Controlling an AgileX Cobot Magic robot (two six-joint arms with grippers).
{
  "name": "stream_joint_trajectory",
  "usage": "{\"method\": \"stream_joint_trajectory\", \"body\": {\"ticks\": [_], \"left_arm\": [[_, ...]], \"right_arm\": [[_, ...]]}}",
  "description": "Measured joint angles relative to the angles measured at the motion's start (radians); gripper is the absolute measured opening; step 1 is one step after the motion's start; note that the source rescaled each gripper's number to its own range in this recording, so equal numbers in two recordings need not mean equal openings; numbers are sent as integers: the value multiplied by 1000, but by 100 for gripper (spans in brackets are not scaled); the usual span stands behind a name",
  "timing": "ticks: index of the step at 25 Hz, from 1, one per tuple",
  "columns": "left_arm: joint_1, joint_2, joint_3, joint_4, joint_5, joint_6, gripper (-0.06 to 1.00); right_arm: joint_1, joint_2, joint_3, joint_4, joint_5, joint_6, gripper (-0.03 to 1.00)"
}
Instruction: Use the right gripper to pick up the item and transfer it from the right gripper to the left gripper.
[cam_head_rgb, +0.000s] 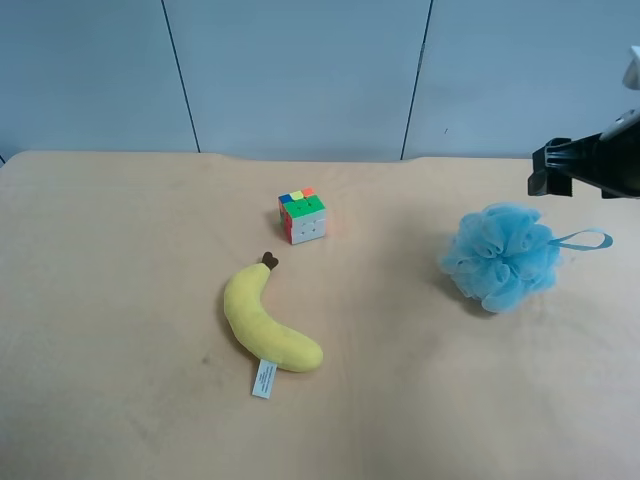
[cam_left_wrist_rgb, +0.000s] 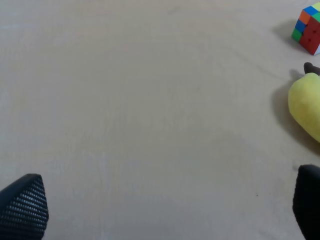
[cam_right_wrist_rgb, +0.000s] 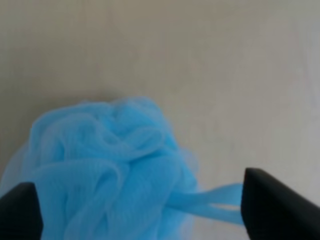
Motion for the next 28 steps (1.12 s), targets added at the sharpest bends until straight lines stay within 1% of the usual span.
{"method": "stream_joint_trajectory", "body": {"ticks": [4,12,15,20,25,28], "left_arm": [[0,0,0,0,0,0,99],[0,0,0,0,0,0,99],[0,0,0,0,0,0,99],[0,0,0,0,0,0,99],[0,0,0,0,0,0,99],[0,0,0,0,0,0,99]], "right_arm": [[0,93,0,23,-64,0,86],[79,260,-1,47,-169,0,86],[87,309,-1,49,-193,0,86],[89,373,-3,52,-204,0,86],[89,389,-7,60,-202,0,86],[89,389,-7,60,-197,0,83]]}}
